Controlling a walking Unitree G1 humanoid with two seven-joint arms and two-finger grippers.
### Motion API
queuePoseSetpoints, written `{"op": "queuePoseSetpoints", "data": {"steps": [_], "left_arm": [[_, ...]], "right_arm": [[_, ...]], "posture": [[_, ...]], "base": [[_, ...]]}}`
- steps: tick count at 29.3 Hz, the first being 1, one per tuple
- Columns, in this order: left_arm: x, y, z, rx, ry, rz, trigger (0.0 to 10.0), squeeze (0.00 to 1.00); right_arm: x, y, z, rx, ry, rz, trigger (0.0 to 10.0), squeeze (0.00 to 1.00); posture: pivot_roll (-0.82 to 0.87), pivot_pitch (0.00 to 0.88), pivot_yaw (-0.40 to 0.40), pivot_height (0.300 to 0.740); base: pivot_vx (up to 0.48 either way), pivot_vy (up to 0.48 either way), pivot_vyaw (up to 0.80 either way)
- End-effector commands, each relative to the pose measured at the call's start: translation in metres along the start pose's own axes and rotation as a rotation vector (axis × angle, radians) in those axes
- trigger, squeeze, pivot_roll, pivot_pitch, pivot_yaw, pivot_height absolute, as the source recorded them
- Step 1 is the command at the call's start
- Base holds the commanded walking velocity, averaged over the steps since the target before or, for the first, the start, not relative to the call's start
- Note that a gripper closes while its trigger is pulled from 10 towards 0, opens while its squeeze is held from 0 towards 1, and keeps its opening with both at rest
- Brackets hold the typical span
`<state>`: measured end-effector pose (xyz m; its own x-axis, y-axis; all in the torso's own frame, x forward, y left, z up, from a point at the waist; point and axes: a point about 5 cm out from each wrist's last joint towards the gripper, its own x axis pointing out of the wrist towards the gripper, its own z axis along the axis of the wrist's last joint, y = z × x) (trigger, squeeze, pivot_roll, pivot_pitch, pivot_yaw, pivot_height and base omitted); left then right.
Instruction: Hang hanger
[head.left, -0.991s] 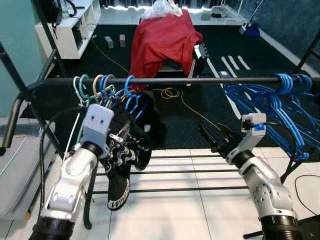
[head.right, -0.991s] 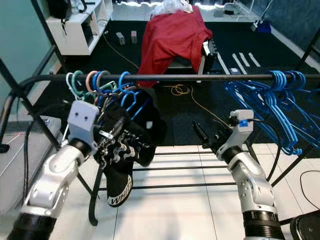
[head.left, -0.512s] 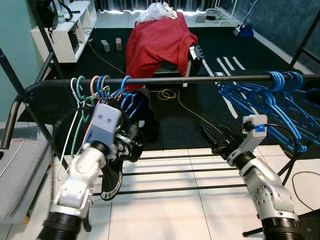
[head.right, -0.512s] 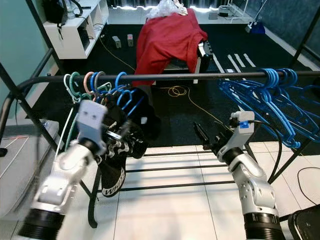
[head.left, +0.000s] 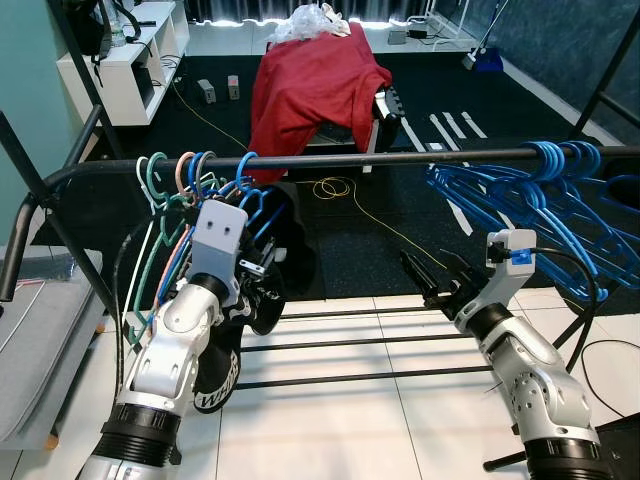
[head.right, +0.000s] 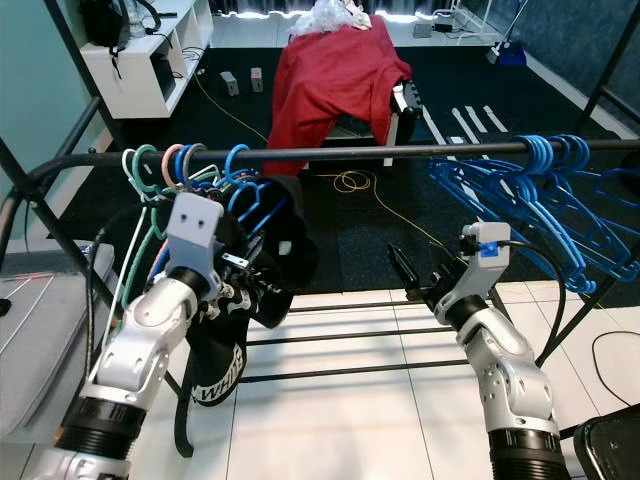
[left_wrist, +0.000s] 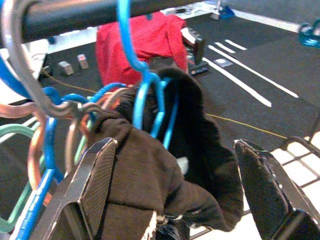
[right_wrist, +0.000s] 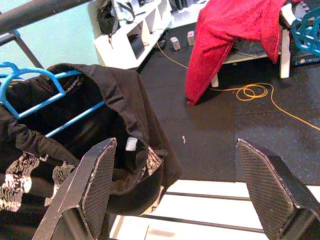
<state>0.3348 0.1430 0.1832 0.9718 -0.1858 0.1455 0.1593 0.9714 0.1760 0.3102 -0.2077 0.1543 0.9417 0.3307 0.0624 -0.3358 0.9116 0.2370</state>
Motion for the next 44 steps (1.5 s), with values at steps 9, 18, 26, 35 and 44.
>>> {"op": "queuePoseSetpoints", "data": {"steps": [9, 18, 26, 35, 44], "left_arm": [[-0.004, 0.003, -0.031, 0.037, 0.174, -0.025, 10.0, 0.0], [-0.002, 0.009, -0.03, 0.076, 0.183, 0.001, 10.0, 0.0], [-0.003, 0.0, -0.037, 0.088, 0.23, -0.052, 10.0, 0.0], [-0.005, -0.001, -0.05, 0.087, 0.32, -0.07, 10.0, 0.0], [-0.004, -0.003, -0.049, 0.075, 0.311, -0.07, 0.0, 0.0]], "right_arm": [[-0.004, 0.002, -0.001, 0.017, 0.002, -0.007, 10.0, 0.0], [-0.005, 0.002, 0.0, 0.018, 0.002, -0.012, 10.0, 0.0], [-0.004, 0.001, 0.0, 0.018, 0.003, -0.013, 10.0, 0.0], [-0.004, 0.002, 0.001, 0.018, 0.004, -0.014, 10.0, 0.0], [-0.004, 0.001, 0.001, 0.018, 0.002, -0.019, 10.0, 0.0]], "posture": [[-0.11, 0.133, 0.01, 0.74], [-0.11, 0.139, 0.011, 0.74], [-0.11, 0.136, 0.009, 0.74], [-0.11, 0.137, 0.008, 0.74], [-0.12, 0.142, 0.009, 0.74]], "base": [[0.0, 0.0, 0.0], [0.0, 0.0, 0.0], [0.0, 0.0, 0.0], [0.0, 0.0, 0.0], [0.0, 0.0, 0.0]]}}
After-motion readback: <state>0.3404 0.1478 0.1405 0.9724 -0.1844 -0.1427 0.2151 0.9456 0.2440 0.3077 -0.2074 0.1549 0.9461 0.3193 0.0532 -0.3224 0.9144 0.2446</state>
